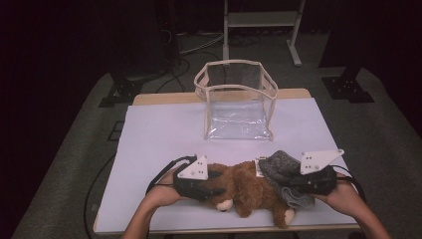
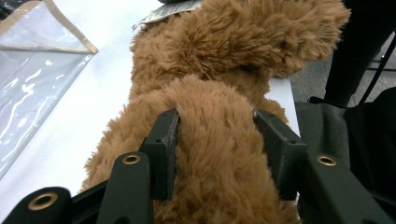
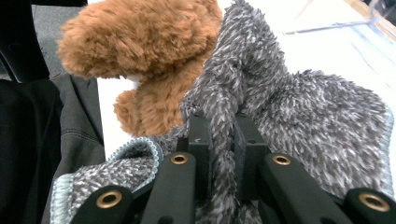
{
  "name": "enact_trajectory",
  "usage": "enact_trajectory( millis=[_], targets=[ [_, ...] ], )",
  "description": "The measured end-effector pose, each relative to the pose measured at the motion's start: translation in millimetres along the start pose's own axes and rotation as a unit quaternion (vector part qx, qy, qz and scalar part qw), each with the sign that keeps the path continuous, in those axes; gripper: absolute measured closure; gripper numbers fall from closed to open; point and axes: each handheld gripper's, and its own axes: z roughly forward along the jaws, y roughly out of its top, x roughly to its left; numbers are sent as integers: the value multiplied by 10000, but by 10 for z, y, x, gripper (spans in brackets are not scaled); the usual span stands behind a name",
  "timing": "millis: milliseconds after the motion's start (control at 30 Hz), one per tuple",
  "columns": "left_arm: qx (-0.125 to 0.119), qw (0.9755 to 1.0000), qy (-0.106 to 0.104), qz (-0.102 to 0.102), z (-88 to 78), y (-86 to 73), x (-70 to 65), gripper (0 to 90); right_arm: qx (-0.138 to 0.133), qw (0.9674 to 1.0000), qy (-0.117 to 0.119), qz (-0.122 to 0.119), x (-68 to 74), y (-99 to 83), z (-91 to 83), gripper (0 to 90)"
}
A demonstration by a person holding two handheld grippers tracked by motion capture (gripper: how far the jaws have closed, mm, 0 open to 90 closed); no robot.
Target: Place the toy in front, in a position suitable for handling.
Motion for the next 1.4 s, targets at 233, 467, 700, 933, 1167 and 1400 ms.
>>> enact_trajectory(
  millis=[233, 467, 700, 933, 1167, 1400],
  targets=[
    [-38, 10000, -46, -36, -18, -38, 3, 521, -62, 9995, 89, -309, 41, 180, 120, 789],
    [-71, 9999, -75, -28, -16, -37, -4, 514, -259, 9995, 64, 145, 19, -123, -32, 788],
    [-68, 9999, -78, -13, 5, -14, -5, 509, -388, 9974, -85, 601, 6, -456, -235, 788],
    [-66, 10000, -70, -8, 10, -10, 5, 503, -584, 9982, 115, 100, 46, -25, -187, 787],
    [-42, 10000, -51, 25, 15, 2, -2, 498, -572, 9957, 558, -464, 233, 363, 140, 787],
    [-50, 10000, -57, 22, 12, -1, -5, 497, -88, 9969, 528, -568, 227, 297, 364, 784]
  ],
)
